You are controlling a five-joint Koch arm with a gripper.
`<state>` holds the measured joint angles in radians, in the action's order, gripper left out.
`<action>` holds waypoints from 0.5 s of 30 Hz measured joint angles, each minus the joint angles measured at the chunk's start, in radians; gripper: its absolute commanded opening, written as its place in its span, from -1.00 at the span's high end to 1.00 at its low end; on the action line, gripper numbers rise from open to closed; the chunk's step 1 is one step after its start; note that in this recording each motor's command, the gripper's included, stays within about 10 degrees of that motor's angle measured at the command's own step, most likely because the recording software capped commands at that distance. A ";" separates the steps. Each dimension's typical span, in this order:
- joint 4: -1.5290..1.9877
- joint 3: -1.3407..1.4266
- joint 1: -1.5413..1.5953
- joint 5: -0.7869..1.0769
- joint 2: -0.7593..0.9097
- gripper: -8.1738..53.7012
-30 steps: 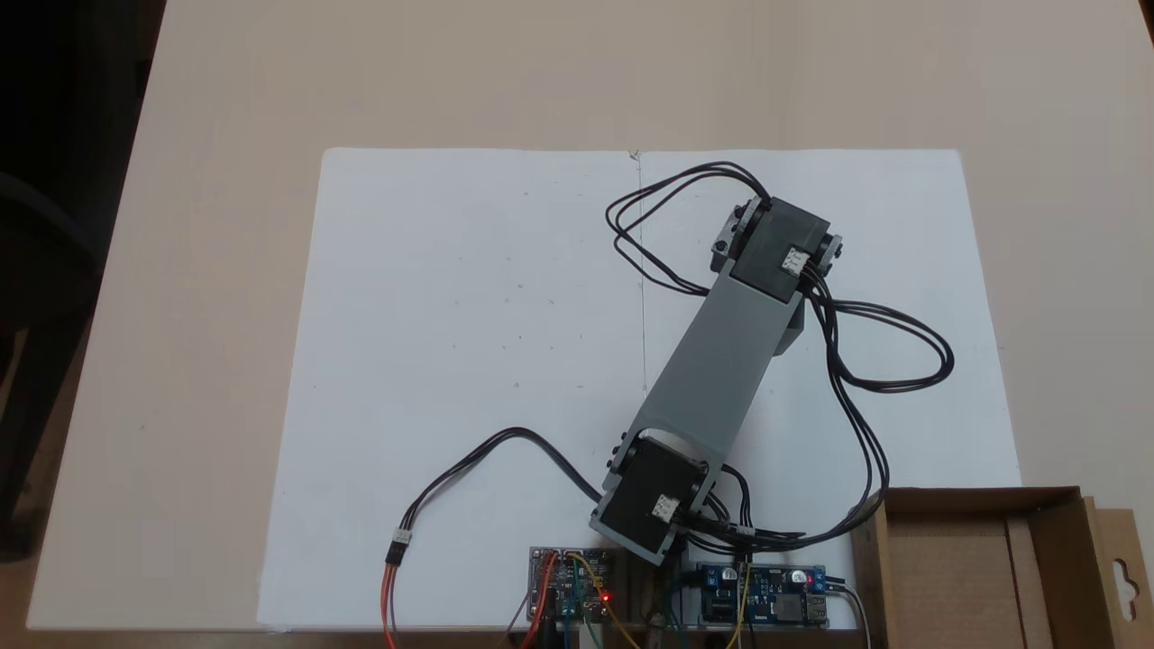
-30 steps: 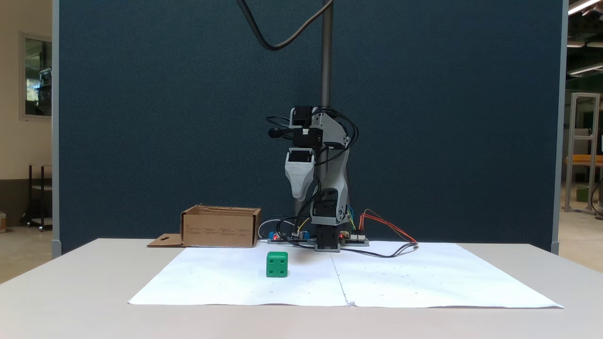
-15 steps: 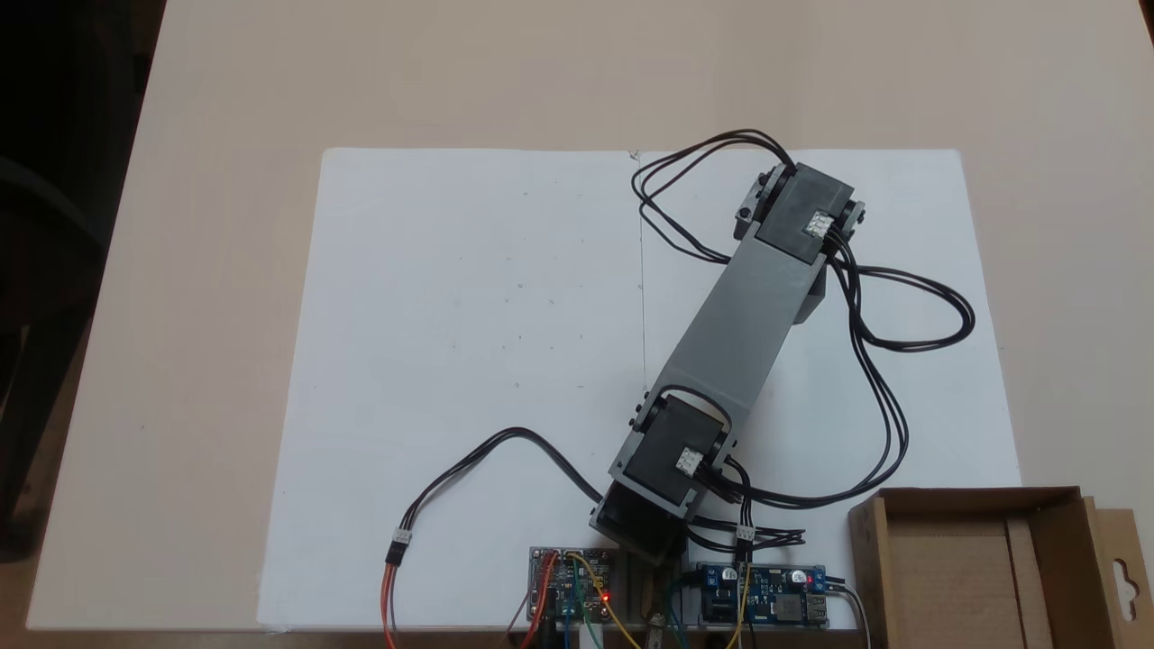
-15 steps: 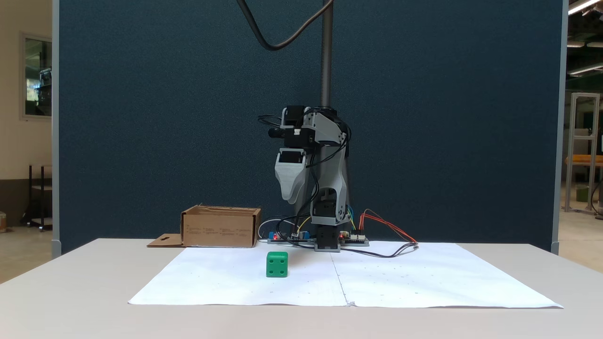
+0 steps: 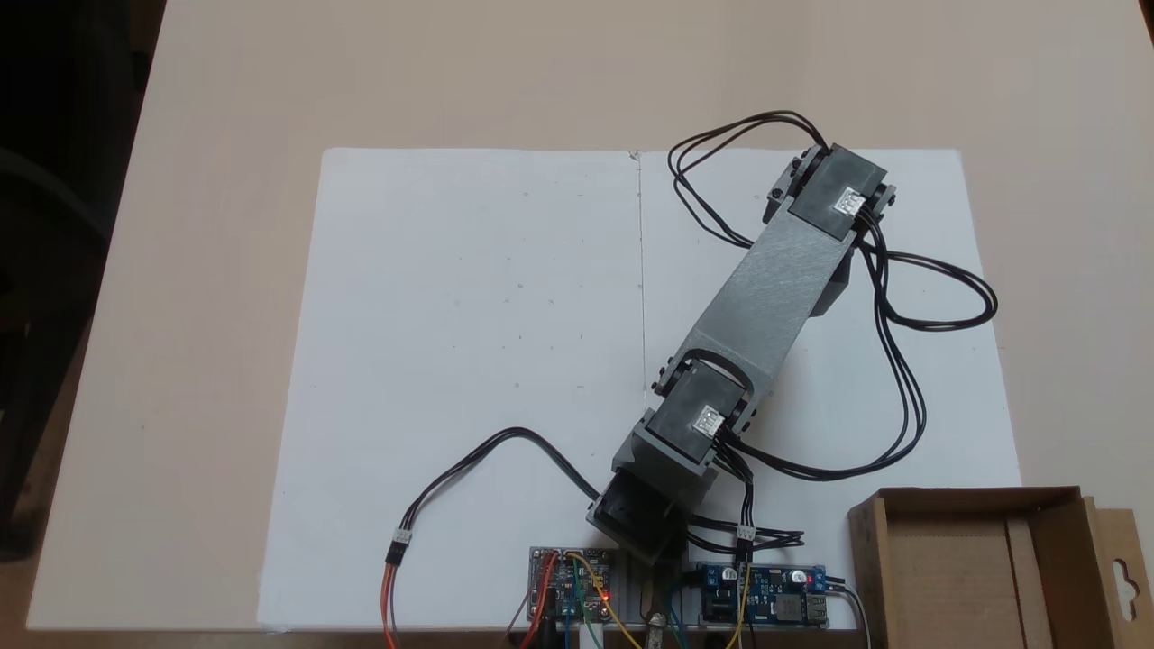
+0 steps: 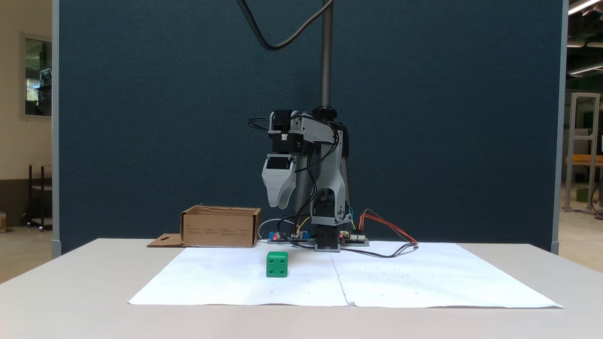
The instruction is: Grasp a green dice and put it in the bin.
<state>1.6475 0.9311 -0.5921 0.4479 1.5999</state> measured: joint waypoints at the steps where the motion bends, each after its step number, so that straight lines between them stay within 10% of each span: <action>1: 0.002 -0.002 -0.002 0.000 0.000 -0.68; 15: -0.104 -0.002 0.032 0.000 -0.123 -0.66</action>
<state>1.5432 0.9296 -0.5599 0.4479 1.4772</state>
